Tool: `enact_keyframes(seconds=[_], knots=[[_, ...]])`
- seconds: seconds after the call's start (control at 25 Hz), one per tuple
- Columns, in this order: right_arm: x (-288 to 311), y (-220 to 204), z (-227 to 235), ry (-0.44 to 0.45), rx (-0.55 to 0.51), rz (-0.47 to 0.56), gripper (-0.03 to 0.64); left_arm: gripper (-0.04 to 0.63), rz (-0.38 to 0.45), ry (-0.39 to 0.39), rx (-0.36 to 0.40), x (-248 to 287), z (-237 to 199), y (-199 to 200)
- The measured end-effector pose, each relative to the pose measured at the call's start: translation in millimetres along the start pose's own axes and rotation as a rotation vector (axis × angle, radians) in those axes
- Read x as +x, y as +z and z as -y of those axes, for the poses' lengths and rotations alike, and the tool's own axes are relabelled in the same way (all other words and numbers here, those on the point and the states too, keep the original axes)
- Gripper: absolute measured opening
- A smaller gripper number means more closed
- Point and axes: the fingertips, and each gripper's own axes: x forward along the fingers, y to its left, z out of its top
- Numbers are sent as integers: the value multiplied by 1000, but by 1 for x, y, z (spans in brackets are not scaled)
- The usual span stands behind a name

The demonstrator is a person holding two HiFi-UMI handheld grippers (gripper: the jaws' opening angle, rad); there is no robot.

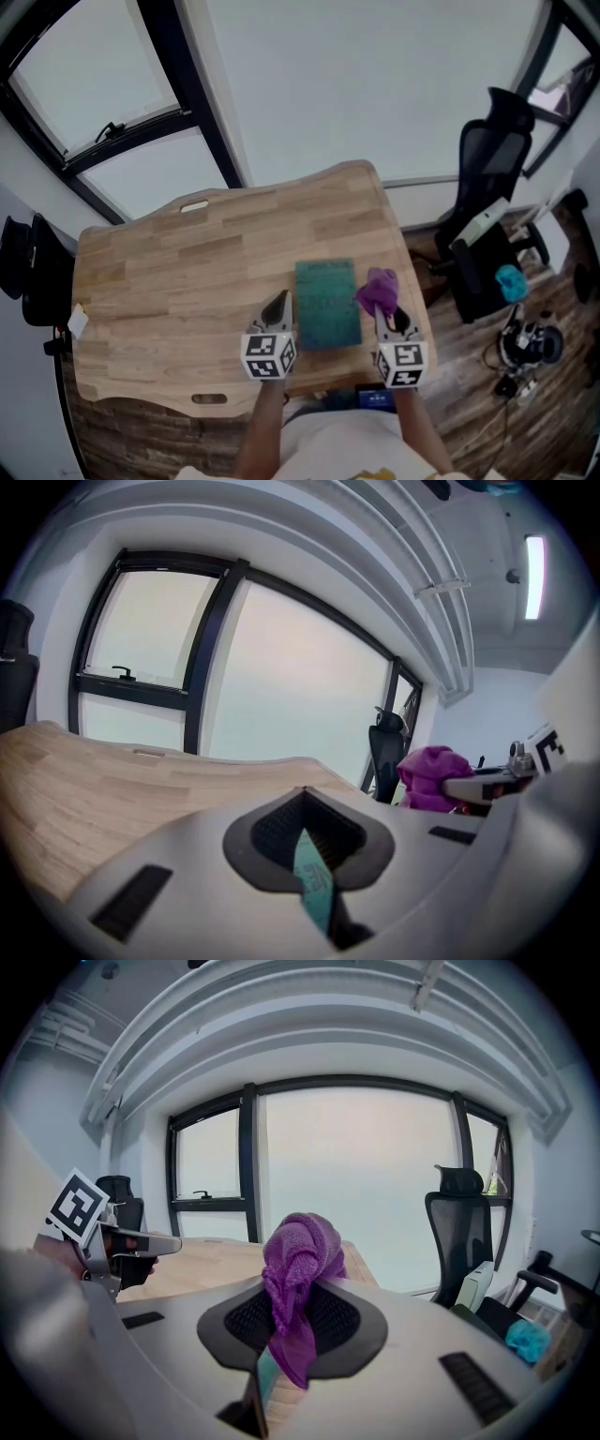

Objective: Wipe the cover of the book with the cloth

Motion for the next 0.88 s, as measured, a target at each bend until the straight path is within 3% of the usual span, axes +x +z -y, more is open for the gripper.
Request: enact_keyframes(seconds=[0.52,0.88], knots=[[28,-7,10,6,14,-41,64,0,-56,13,-37,32,-13,-16],[52,-15,7,36,9,-87,64,0,-177,-23,-105,52,-19,-52]])
